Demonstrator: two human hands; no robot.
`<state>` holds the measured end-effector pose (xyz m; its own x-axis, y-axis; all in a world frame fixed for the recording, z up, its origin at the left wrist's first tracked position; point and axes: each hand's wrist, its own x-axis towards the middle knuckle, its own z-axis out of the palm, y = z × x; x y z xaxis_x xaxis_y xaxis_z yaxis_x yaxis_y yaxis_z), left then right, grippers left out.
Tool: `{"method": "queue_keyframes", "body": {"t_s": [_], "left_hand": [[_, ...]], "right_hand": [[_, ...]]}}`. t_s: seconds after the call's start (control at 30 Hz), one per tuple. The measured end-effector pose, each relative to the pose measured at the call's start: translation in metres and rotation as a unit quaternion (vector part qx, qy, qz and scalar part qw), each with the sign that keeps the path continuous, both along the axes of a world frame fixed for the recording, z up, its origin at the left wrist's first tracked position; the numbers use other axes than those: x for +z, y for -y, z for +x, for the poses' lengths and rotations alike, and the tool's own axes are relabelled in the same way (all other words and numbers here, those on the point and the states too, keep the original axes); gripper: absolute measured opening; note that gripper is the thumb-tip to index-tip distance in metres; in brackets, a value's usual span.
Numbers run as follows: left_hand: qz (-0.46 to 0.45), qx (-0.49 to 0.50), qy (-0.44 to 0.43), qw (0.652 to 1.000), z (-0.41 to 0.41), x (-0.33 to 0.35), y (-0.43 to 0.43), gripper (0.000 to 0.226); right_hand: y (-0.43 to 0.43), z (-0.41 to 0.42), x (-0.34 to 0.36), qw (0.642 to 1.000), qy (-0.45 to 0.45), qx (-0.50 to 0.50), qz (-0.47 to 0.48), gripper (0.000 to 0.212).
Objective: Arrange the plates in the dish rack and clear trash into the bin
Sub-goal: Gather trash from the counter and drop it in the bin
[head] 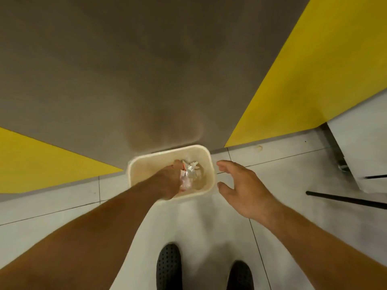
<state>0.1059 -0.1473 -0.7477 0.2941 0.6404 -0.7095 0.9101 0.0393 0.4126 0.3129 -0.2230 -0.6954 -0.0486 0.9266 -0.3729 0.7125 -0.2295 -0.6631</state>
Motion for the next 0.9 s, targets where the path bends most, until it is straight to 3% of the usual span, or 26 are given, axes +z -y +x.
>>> {"method": "queue_keyframes", "body": {"t_s": [0.1,0.2,0.3,0.5,0.6,0.73,0.8,0.9], "left_hand": [[0.04,-0.152,-0.078,0.984,0.018,-0.049,-0.009,0.037],[-0.004,-0.114,-0.069,0.991,0.029,-0.091,-0.017,0.027],[0.032,-0.242,-0.075,0.967,0.027,-0.131,-0.027,0.01],[0.02,-0.352,-0.138,0.926,0.015,-0.183,-0.033,0.034],[-0.007,-0.319,-0.133,0.938,0.01,-0.171,-0.033,0.024],[-0.109,-0.124,-0.047,0.985,-0.005,-0.11,-0.036,0.033],[-0.065,-0.047,-0.013,0.997,-0.012,-0.069,-0.037,0.034],[0.074,-0.003,0.005,0.997,-0.023,0.009,-0.029,0.03]], "right_hand": [[0.006,0.014,-0.017,0.998,-0.033,-0.049,0.001,0.044],[0.008,0.018,-0.035,0.993,-0.053,-0.098,0.024,0.038],[0.006,0.024,-0.052,0.988,-0.064,-0.125,0.063,0.03],[-0.002,0.036,-0.077,0.992,-0.028,-0.111,0.053,0.027],[-0.003,0.034,-0.067,0.996,-0.006,-0.075,0.047,0.029],[-0.007,0.025,-0.03,0.999,0.027,-0.013,0.04,0.038],[-0.01,0.016,-0.008,0.999,0.034,0.009,0.032,0.038],[-0.012,0.004,0.042,0.997,0.053,0.028,0.037,0.035]]}}
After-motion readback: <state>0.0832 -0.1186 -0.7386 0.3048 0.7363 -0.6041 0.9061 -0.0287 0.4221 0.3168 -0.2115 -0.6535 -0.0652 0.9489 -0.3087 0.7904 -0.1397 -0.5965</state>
